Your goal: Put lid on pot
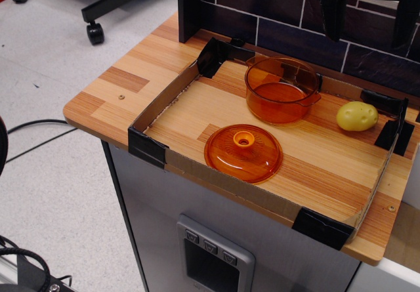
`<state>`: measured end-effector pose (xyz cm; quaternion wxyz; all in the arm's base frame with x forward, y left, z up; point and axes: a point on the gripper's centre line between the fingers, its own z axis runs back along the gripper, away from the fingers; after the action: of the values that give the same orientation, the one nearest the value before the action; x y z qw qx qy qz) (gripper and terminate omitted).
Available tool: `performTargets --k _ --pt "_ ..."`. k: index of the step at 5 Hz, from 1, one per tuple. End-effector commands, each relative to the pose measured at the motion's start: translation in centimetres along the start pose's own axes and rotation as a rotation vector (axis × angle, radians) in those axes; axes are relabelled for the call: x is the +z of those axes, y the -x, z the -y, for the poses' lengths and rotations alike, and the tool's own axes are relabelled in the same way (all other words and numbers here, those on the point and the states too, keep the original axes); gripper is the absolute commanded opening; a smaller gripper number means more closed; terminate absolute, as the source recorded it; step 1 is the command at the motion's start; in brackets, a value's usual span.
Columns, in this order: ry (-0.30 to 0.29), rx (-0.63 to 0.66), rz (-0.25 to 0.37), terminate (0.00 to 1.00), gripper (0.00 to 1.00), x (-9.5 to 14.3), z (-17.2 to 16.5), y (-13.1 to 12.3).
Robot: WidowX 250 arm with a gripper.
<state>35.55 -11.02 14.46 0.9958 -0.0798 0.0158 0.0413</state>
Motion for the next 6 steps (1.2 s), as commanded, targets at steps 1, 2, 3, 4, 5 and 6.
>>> performTargets --k 1,2,3,4,5,6 --pt "0.0 0.0 0.0 0.0 1.0 0.0 0.0 0.0" --pt "0.042 -0.072 0.057 0.0 1.0 0.6 -3.2 1.3" --pt "0.081 -0.137 0.059 0.0 1.0 1.0 -5.2 2.8" --pt "0.086 -0.163 0.089 0.0 1.0 0.2 -6.9 3.8" --pt "0.047 -0.129 0.094 0.0 1.0 -2.1 -7.9 3.6" --pt "-0.006 -0.114 0.112 0.0 1.0 -4.0 -8.5 3.3"
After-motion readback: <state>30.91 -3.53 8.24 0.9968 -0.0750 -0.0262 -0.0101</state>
